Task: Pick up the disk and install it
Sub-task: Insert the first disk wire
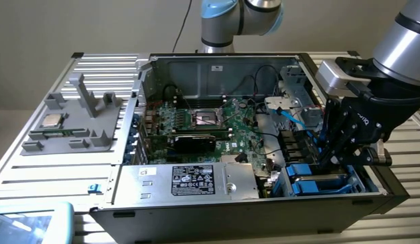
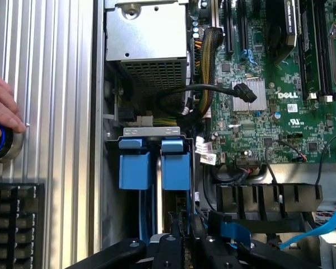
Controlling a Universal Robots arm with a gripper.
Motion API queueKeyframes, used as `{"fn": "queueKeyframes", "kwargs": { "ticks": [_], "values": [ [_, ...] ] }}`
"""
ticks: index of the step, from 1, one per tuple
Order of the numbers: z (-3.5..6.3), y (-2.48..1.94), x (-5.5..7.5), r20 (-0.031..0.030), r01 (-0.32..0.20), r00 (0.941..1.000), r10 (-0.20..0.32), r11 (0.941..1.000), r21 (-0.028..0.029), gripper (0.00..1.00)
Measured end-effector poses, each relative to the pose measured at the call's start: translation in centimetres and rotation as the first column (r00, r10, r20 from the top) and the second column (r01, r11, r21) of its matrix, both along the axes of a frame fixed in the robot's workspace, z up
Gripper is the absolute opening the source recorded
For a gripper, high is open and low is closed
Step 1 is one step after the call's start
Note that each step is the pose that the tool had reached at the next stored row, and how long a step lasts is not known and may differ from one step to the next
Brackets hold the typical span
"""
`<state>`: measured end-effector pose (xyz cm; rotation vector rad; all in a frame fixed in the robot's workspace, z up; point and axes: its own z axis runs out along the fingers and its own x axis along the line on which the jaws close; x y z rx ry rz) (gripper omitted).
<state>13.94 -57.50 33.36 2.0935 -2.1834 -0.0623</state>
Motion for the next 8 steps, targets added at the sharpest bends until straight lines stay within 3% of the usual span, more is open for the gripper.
{"fn": "queueKeyframes", "kwargs": {
  "ticks": [8],
  "values": [
    [0.02,-0.01,0.22,-0.0001,0.000,1.0000,0.000,1.0000,-0.0005,0.16]
  ]
}}
